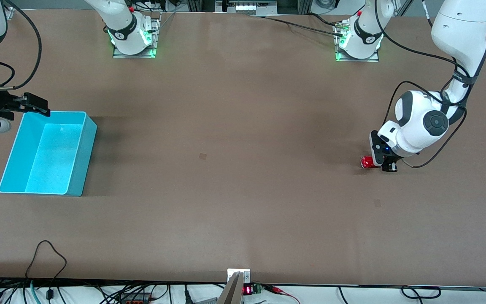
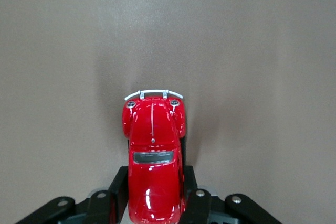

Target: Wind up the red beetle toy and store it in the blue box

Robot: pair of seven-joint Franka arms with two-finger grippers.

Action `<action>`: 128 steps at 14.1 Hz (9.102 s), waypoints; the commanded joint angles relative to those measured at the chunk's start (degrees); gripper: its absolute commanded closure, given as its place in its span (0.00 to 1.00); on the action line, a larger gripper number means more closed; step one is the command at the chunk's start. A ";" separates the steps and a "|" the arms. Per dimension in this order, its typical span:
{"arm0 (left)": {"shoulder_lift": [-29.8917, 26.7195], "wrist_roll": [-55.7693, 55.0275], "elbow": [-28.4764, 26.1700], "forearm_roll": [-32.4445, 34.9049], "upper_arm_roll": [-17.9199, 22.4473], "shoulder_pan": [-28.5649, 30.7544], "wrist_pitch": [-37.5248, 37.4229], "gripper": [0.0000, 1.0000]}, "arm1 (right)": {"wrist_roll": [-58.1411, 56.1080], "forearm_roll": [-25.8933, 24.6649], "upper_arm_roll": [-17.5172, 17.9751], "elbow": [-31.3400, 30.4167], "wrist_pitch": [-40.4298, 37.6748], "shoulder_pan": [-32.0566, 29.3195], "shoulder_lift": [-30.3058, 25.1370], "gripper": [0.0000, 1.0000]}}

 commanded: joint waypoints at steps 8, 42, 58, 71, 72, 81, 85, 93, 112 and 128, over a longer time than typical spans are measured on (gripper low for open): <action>-0.09 4.89 -0.45 0.81 -0.74 0.59 -0.04 0.59 | 0.32 0.30 0.34 0.15 0.00 -0.45 -0.27 0.00; -15.81 21.17 7.80 -3.65 -14.70 11.41 -27.11 0.00 | 0.41 0.30 0.34 0.15 0.09 -0.45 -0.10 0.00; -13.98 -58.42 20.37 -14.22 -7.72 -4.49 -27.20 0.00 | 0.23 0.91 0.87 0.24 -0.43 4.55 4.11 0.00; -17.76 -86.58 31.71 -8.86 4.80 -7.85 -47.83 0.00 | -19.58 3.12 7.09 -19.67 12.00 3.34 -0.78 0.00; -18.72 -88.33 31.63 -8.77 4.80 -7.76 -49.68 0.00 | -24.15 2.16 8.07 -24.07 16.48 3.07 -2.28 0.00; -27.15 -87.82 24.88 -8.60 4.54 -6.79 -51.37 0.00 | -68.20 -2.69 9.04 -38.88 45.16 -3.86 -0.20 0.00; -29.19 -87.82 20.81 -8.60 4.27 -6.88 -48.99 0.00 | -75.61 -2.69 9.04 -38.88 51.84 -6.07 5.78 0.00; -27.43 -87.82 24.77 -8.24 4.18 -6.88 -50.49 0.00 | -75.70 -2.69 8.78 -38.09 61.16 -7.74 13.35 0.00; -27.43 -87.82 24.60 -8.42 4.36 -5.56 -51.90 0.00 | -77.04 -1.46 9.04 -32.37 62.93 -8.19 18.45 1.00; -27.43 -87.82 24.77 -8.33 4.36 -5.56 -52.25 0.00 | -18.95 -0.93 -6.84 -18.22 30.41 -1.33 5.87 1.00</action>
